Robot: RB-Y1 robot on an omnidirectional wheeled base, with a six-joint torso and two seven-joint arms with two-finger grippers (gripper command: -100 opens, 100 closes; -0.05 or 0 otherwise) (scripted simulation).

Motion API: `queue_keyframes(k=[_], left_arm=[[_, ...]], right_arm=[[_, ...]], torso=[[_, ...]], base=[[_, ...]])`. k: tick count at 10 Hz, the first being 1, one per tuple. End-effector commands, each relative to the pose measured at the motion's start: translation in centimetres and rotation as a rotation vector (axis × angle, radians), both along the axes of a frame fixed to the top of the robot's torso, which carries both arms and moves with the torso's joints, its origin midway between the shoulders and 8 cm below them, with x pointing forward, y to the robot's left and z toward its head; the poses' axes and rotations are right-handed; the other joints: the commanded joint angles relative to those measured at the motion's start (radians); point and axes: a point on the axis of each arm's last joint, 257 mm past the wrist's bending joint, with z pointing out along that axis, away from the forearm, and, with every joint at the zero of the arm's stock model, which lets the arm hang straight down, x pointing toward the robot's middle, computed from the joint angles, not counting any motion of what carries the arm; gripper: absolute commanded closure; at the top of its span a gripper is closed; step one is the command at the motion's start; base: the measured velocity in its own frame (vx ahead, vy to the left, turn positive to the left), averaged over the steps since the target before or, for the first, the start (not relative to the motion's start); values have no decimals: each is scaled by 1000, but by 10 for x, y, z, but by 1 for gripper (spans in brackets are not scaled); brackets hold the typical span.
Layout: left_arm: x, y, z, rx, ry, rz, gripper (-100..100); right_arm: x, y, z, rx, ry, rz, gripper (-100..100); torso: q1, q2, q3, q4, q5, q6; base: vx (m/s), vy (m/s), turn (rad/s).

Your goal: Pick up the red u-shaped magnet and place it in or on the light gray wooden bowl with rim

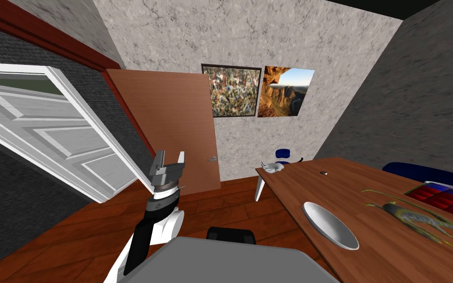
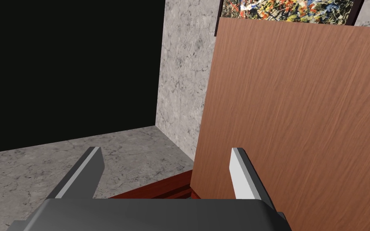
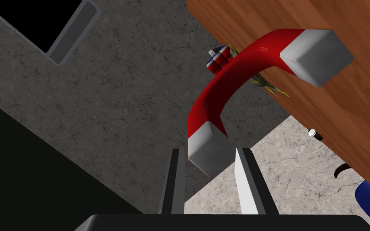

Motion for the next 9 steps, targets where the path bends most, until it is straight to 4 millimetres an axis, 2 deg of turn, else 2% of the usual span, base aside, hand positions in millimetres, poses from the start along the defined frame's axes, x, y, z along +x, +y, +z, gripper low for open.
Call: queue_keyframes(k=[1,2,5,9], left_arm=[[0,0,0,0,0,0,0],[0,0,0,0,0,0,0],[0,0,0,0,0,0,0],[0,0,0,0,0,0,0]], right_arm=[[13,-15,12,-11,-3,15,100],[13,-15,12,-11,-3,15,100],[40,-45,41,-39,-13,45,100],[67,-73,75,-68,-23,77,100]], torso=[[0,0,0,0,0,0],[0,1,0,0,0,0],[-3,2,1,0,-1,1],[-1,2,1,0,0,1]], base=[[92,165,6],[61,111,3],[77,133,1],[86,150,-2]])
